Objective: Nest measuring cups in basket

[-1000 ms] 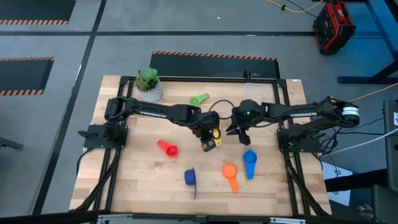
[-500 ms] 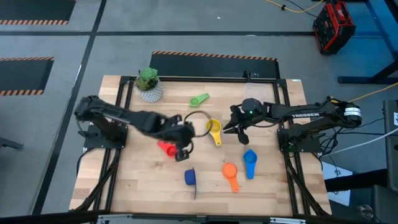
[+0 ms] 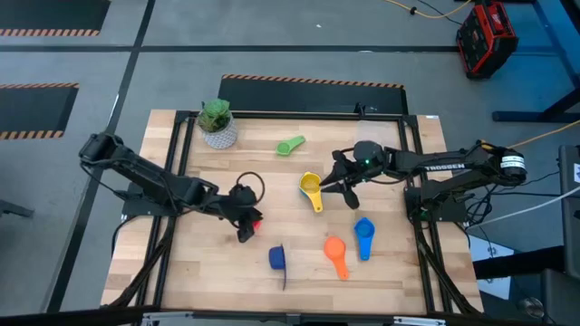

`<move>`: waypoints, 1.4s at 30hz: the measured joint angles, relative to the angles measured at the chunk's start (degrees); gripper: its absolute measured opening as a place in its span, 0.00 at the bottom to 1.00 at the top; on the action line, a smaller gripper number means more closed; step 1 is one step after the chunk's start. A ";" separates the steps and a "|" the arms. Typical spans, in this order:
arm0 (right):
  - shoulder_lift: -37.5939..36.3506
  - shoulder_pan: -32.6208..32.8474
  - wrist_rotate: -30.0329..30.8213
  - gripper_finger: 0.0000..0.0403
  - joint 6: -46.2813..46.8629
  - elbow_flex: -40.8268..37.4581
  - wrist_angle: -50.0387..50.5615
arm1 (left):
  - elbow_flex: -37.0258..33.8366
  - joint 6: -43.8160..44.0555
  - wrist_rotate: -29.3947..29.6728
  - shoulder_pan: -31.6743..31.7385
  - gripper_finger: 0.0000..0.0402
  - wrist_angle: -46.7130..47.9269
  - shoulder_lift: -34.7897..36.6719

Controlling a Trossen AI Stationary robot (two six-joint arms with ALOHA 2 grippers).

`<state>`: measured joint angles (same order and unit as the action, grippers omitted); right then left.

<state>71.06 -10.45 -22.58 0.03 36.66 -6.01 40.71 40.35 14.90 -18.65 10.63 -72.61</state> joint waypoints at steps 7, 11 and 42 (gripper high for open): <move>3.21 1.67 -1.14 0.39 1.21 5.48 0.05 | -2.72 -0.23 0.00 0.02 0.16 -2.24 0.77; 7.20 4.63 -1.14 0.42 -0.17 9.69 0.01 | -2.71 -0.41 0.16 0.17 0.16 -2.99 0.77; 39.01 23.12 2.55 0.43 -23.28 22.67 -14.33 | -2.71 -0.48 0.52 0.08 0.16 -3.79 0.73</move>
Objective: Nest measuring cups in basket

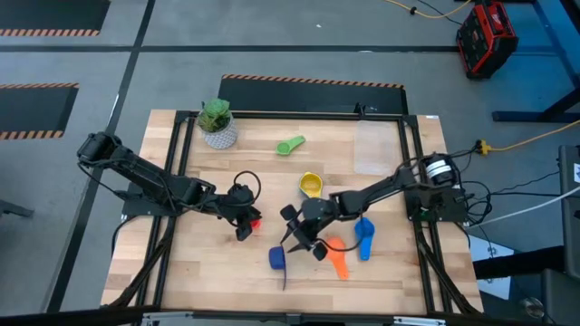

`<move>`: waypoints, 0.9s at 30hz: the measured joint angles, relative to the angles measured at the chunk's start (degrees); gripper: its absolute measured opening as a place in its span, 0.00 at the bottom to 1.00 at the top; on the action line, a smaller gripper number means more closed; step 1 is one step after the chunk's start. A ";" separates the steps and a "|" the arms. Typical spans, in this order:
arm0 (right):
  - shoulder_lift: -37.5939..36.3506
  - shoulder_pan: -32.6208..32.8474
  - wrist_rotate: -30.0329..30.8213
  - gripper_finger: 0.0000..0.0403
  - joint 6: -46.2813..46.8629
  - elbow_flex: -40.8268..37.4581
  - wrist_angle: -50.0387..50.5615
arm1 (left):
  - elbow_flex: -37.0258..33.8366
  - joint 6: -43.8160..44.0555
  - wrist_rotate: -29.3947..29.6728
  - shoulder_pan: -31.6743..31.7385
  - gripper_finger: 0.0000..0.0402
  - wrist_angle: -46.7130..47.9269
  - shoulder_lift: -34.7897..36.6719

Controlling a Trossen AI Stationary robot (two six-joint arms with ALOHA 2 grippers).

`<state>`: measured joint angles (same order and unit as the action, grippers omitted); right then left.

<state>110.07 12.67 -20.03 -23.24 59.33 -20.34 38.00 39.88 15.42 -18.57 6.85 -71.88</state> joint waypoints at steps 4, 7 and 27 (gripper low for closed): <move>1.70 -0.02 0.02 0.43 -1.75 0.00 -0.69 | 0.00 0.00 0.00 0.00 0.16 -0.04 0.00; 3.09 0.15 0.02 0.43 -4.11 0.00 -2.78 | 0.00 -0.01 0.00 0.00 0.16 -0.04 0.00; 5.80 0.85 3.91 0.43 -5.77 0.00 -9.05 | 0.02 -0.01 0.00 0.00 0.16 -0.06 -0.01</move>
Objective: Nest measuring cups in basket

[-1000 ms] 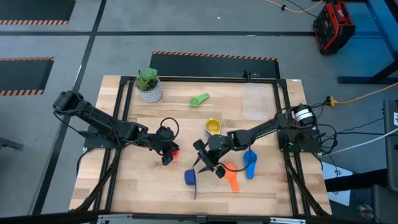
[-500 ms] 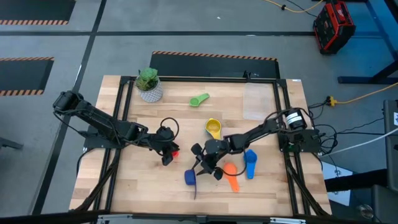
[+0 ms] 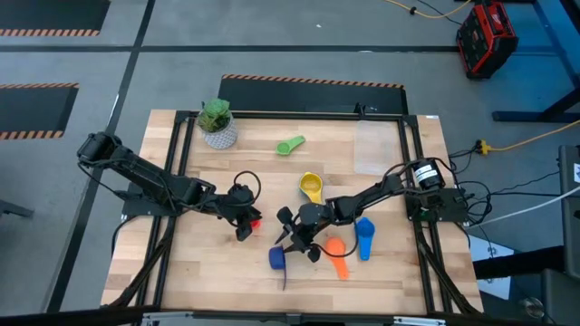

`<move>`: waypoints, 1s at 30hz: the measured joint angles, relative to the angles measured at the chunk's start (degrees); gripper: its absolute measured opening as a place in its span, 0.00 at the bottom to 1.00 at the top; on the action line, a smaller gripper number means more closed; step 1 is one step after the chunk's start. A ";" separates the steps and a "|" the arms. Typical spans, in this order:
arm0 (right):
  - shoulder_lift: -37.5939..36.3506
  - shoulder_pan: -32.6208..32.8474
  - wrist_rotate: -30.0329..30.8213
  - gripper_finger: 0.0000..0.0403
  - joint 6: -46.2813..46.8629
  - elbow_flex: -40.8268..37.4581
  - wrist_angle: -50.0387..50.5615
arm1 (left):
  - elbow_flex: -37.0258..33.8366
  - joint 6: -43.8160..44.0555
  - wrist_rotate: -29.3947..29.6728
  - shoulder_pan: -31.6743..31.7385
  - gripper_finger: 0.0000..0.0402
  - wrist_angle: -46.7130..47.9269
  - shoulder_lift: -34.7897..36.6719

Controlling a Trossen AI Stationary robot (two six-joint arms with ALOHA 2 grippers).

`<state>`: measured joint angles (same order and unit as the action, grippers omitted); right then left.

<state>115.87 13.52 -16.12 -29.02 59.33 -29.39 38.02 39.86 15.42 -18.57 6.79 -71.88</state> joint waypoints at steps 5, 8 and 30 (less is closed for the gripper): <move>0.00 0.02 0.00 0.43 0.00 0.00 0.00 | 0.00 0.00 0.00 0.00 0.16 -0.02 0.01; 0.01 0.02 0.01 0.43 0.00 0.00 -0.13 | 0.00 0.01 0.00 0.00 0.16 0.00 0.00; 6.38 0.19 0.09 0.34 0.22 -0.02 -10.27 | 0.00 0.01 0.00 0.00 0.16 -0.04 0.00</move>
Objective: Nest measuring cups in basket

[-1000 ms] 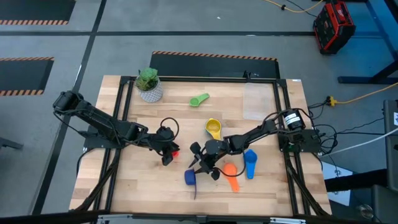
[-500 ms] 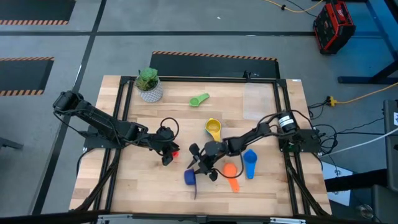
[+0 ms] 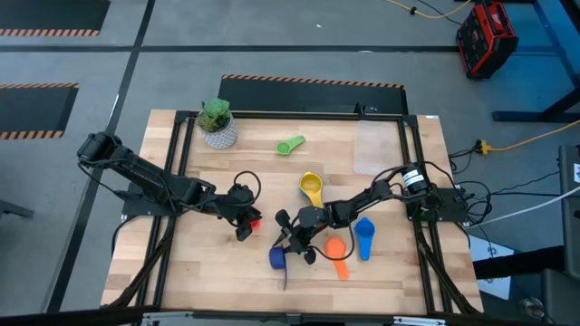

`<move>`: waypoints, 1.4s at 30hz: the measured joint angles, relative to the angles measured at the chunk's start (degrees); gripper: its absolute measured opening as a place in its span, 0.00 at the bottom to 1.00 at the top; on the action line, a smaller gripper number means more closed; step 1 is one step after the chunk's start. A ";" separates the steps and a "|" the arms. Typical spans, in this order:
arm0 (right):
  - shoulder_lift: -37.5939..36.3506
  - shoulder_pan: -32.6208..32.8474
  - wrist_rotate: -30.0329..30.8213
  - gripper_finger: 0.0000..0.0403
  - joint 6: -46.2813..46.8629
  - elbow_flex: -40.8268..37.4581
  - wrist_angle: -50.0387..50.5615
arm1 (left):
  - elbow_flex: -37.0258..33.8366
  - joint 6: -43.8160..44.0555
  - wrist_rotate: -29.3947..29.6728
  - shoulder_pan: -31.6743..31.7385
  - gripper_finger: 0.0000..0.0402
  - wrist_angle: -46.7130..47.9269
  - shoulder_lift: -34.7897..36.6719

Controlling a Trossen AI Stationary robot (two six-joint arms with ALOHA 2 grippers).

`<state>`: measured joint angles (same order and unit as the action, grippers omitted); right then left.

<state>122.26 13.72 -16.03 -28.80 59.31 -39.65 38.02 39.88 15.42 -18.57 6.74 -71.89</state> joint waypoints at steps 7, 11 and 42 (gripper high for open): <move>0.00 0.02 -0.07 0.21 1.21 0.00 0.29 | 0.01 0.00 0.00 0.00 0.16 0.02 0.00; 0.00 0.02 -0.09 0.11 2.34 0.00 0.43 | 0.02 0.00 0.01 0.00 0.16 0.02 -0.01; -36.75 -12.49 -0.11 0.10 3.10 0.00 49.32 | 0.02 -1.28 5.26 0.07 0.16 -0.11 -0.03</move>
<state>85.51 1.22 -16.14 -25.69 59.31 9.67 38.04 38.60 20.68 -18.50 6.63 -71.92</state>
